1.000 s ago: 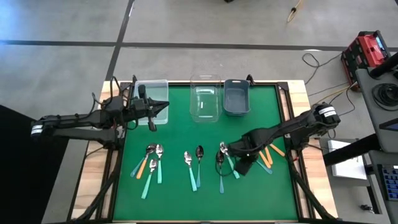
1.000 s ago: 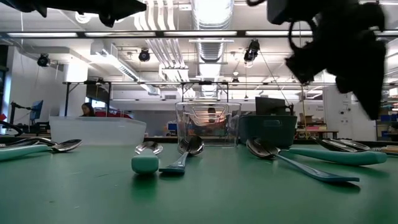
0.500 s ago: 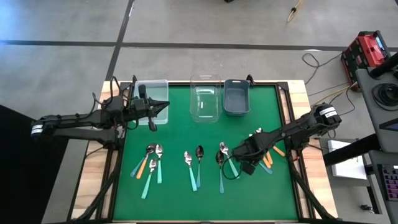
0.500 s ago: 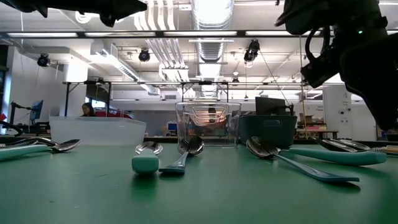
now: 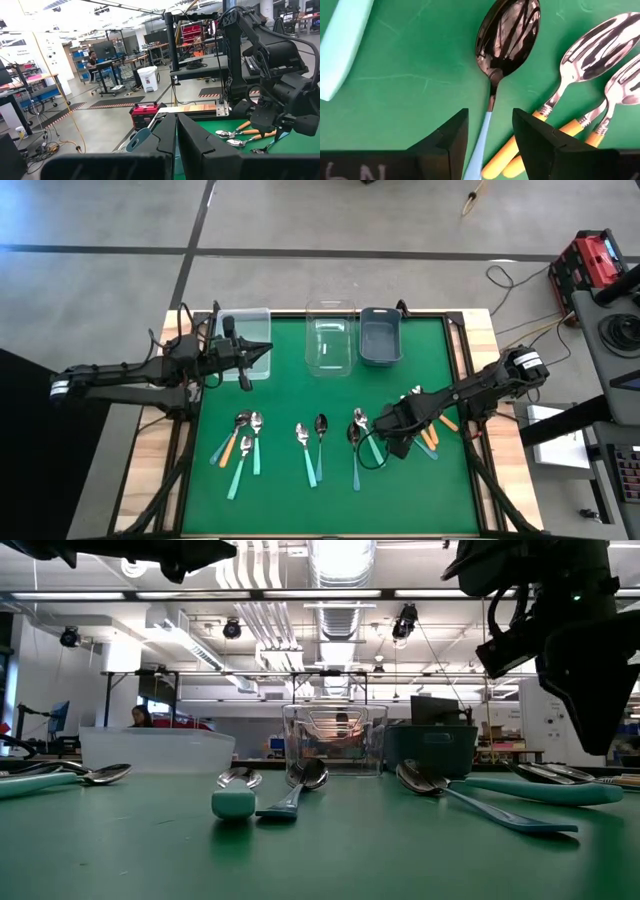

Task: Sort silverware by color (type)
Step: Put the blue spoon into the transparent bin

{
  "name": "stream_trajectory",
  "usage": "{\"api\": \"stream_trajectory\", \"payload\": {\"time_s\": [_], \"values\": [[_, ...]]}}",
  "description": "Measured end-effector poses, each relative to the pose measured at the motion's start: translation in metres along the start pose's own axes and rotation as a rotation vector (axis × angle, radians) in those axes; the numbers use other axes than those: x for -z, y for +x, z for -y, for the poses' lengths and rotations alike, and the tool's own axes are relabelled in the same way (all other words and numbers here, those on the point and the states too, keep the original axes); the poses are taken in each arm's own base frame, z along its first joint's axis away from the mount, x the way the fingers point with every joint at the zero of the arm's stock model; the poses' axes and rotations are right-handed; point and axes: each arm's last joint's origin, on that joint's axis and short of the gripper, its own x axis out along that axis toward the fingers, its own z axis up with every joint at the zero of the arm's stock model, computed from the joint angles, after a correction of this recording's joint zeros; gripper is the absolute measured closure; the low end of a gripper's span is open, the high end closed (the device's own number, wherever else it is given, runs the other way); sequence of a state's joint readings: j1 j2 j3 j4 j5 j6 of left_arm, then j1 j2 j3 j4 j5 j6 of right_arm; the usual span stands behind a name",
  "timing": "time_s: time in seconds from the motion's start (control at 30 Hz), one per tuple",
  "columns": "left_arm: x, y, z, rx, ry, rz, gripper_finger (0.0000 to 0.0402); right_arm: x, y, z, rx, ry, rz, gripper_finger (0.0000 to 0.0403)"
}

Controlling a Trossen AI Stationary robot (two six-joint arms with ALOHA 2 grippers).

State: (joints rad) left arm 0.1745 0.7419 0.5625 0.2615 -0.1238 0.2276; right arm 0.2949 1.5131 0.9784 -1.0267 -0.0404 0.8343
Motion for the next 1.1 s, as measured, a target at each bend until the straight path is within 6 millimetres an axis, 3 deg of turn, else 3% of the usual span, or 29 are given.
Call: {"api": "stream_trajectory", "payload": {"time_s": [0.17, 0.7, 1.1], "values": [[0.0, 0.0, 0.0, 0.0, 0.0, 0.0, 0.0401, 0.004, 0.01, 0.0, 0.01, -0.105, 0.012, 0.0263], [0.0, 0.0, 0.0, 0.0, 0.018, 0.0, 0.0401, 0.009, 0.041, 0.009, -0.029, -0.044, 0.057, 0.0279], [0.0, 0.0, 0.0, 0.0, 0.018, 0.0, 0.0402, 0.008, 0.043, 0.007, -0.045, -0.038, 0.08, 0.0387]]}}
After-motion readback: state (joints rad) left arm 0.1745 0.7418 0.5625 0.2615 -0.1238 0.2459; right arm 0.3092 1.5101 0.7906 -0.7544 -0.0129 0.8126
